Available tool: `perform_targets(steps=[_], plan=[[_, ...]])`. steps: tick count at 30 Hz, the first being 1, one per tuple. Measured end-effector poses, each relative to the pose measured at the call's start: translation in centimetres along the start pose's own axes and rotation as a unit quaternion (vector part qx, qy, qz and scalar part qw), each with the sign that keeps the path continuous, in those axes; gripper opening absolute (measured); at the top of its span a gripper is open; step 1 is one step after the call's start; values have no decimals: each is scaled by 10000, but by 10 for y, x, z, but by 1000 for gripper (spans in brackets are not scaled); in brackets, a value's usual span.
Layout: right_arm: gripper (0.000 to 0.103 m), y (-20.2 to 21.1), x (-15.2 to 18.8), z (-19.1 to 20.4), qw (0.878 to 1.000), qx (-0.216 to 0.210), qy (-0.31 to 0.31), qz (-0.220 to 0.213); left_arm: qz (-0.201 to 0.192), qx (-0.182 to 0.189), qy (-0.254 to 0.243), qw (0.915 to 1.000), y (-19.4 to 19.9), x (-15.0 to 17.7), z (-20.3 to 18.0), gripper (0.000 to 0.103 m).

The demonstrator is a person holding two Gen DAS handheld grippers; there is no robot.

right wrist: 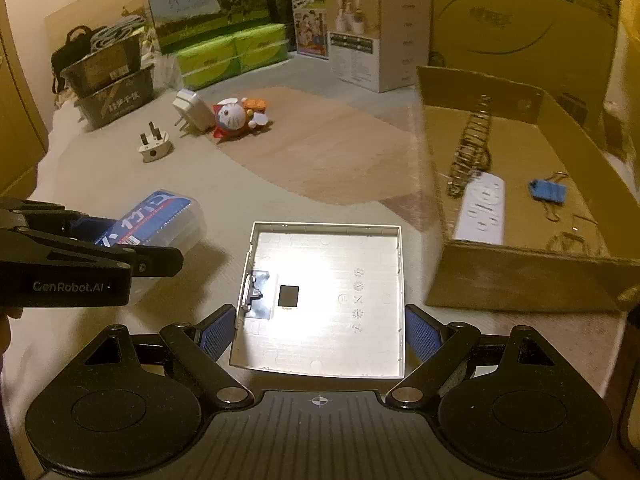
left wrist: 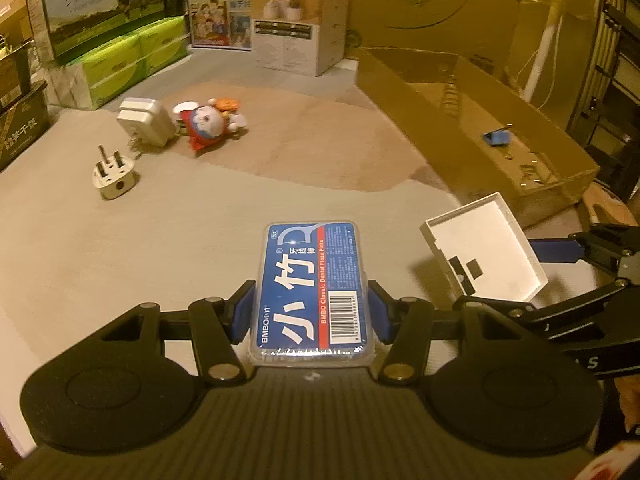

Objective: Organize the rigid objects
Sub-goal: 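Carry the toothpick box and white lid with both tools over the cardboard box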

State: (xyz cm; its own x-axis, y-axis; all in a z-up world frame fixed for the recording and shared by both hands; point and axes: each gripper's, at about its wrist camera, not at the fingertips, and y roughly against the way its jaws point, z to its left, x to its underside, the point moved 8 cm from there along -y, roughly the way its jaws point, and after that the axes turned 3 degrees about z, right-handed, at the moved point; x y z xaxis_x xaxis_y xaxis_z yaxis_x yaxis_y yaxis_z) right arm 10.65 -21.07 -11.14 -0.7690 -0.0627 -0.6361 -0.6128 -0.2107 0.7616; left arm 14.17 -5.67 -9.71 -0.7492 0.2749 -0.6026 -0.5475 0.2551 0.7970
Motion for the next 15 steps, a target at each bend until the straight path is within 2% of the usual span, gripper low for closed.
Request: perform_targets(steps=[15], plan=[[87,53,18,-32,9996,-46,-197,-212,-108,189,-188,9996,18,-4,-57,54]])
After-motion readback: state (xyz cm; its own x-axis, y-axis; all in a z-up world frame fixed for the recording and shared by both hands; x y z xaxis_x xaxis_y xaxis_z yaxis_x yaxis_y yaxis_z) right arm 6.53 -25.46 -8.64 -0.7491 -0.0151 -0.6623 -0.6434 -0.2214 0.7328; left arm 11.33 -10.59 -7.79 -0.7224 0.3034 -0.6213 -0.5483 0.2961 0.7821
